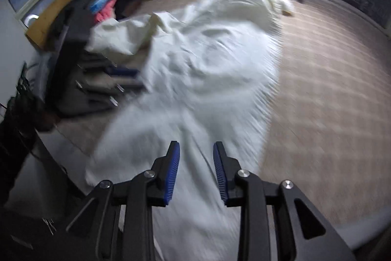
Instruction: Fold clothes
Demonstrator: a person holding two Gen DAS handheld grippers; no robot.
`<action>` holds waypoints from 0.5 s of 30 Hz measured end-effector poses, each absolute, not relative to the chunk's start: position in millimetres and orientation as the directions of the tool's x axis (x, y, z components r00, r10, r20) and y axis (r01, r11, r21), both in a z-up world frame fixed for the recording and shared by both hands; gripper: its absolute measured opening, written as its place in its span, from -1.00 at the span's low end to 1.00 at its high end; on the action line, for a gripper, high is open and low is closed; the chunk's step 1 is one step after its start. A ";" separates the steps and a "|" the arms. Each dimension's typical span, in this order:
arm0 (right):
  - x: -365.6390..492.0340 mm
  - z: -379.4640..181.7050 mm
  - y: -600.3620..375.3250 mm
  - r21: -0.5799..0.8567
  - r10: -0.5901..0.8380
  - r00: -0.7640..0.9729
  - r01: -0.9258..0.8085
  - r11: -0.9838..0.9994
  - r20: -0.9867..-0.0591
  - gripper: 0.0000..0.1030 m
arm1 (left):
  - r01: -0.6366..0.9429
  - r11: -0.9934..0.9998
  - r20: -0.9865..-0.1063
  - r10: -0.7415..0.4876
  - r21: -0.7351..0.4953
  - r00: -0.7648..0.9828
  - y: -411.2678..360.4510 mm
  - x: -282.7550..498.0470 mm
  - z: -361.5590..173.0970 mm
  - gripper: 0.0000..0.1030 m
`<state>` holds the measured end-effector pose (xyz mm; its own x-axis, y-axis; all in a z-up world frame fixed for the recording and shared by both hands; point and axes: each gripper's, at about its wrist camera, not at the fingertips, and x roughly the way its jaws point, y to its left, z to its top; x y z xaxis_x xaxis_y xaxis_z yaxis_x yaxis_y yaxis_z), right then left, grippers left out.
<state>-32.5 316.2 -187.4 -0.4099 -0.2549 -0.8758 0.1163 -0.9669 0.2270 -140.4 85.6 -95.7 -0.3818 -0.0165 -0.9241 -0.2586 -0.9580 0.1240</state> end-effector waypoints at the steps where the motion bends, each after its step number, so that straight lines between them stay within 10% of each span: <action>1: -40.2 -200.9 309.5 0.215 -0.249 -0.381 0.130 -0.968 -0.890 -0.43 | -0.254 -0.959 -0.927 -0.023 0.127 -0.375 83.7 -142.2 -97.8 -0.42; 8: -33.5 -224.2 319.0 0.167 -0.214 -0.142 0.287 -0.943 -0.966 -0.43 | -0.196 -0.955 -0.905 -0.128 0.223 -0.406 51.8 -145.7 -50.7 -0.41; 15: -148.3 -168.8 377.2 0.231 -0.324 -0.350 0.282 -0.931 -0.879 -0.42 | -0.062 -0.988 -0.867 -0.092 0.141 -0.490 14.6 -276.8 -14.9 -0.09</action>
